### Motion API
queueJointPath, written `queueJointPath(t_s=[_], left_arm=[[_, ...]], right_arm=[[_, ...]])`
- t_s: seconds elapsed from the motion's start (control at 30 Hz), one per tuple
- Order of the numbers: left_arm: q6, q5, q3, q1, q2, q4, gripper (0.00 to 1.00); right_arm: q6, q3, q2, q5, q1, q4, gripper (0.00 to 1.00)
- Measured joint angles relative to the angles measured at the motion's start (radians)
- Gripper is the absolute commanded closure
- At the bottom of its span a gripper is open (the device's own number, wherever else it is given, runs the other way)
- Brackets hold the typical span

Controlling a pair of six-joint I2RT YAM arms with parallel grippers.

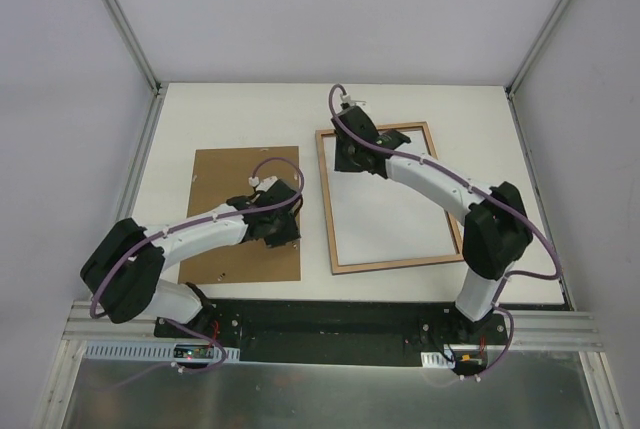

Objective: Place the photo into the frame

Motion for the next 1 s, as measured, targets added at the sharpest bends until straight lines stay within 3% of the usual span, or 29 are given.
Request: queueJointPath(t_s=[0.43,1.0], left_arm=[[-0.2,-0.2,0.164,-0.139,0.184,-0.129,0.68],[-0.353,-0.294,0.21,-0.177,0.26,-0.241,0.75]], right_arm=[[0.004,-0.268,-0.122,-0.067,-0.031,0.087,0.75],[0.008,-0.384,-0.204,-0.109,-0.061,0.163,0.75]])
